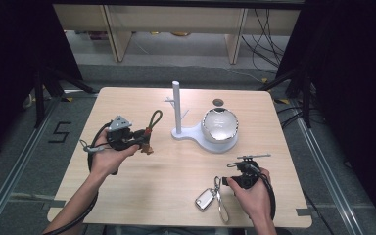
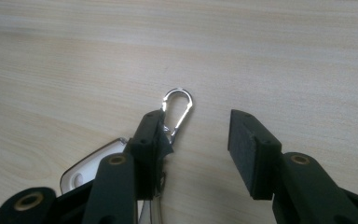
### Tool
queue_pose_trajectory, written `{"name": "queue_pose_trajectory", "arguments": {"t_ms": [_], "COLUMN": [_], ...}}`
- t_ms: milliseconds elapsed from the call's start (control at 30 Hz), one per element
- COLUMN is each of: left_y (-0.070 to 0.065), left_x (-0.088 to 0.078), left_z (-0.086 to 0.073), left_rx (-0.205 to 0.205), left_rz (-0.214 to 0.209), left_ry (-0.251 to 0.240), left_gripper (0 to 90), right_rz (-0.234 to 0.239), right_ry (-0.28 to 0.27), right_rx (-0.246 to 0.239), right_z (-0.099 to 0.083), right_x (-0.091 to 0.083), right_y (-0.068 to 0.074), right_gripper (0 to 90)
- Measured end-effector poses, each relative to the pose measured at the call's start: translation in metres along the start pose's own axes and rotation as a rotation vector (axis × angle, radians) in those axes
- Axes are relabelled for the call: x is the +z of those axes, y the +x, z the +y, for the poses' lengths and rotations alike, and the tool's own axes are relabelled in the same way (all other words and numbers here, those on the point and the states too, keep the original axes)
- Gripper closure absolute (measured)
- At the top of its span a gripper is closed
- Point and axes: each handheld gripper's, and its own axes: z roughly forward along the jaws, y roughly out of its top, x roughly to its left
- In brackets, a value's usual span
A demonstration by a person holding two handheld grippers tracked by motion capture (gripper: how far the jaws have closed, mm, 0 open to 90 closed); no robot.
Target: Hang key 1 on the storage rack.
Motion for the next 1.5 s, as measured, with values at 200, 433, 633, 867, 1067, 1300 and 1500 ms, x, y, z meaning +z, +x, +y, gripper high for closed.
{"name": "queue_pose_trajectory", "arguments": {"t_ms": [200, 433, 633, 867, 1067, 1300, 1500], "left_y": [-0.002, -0.003, -0.003, -0.002, -0.002, -0.003, -0.002], "left_x": [0.001, 0.001, 0.004, 0.004, 0.008, 0.015, 0.023], "left_z": [0.006, 0.012, 0.015, 0.019, 0.023, 0.027, 0.028], "left_rx": [-0.001, 0.001, 0.002, 0.000, 0.003, 0.013, 0.011], "left_rz": [0.005, 0.013, 0.017, 0.019, 0.021, 0.018, 0.019], "left_ry": [-0.035, -0.069, -0.082, -0.100, -0.094, -0.083, -0.076], "left_gripper": [68.0, 68.0, 68.0, 67.9, 67.9, 67.9, 67.9], "right_rz": [0.020, 0.031, 0.009, 0.030, 0.034, 0.034, 0.034], "right_ry": [-0.004, 0.004, 0.008, 0.021, 0.021, 0.028, 0.025], "right_rx": [-0.003, -0.024, 0.005, 0.046, 0.030, 0.038, 0.030], "right_z": [0.001, 0.000, 0.001, 0.001, 0.001, 0.000, 0.000], "right_x": [-0.001, 0.000, 0.001, 0.000, 0.000, 0.000, 0.000], "right_y": [0.002, 0.001, 0.003, 0.007, 0.006, 0.006, 0.006], "right_gripper": [56.3, 56.3, 56.3, 56.3, 56.3, 56.3, 56.3]}}
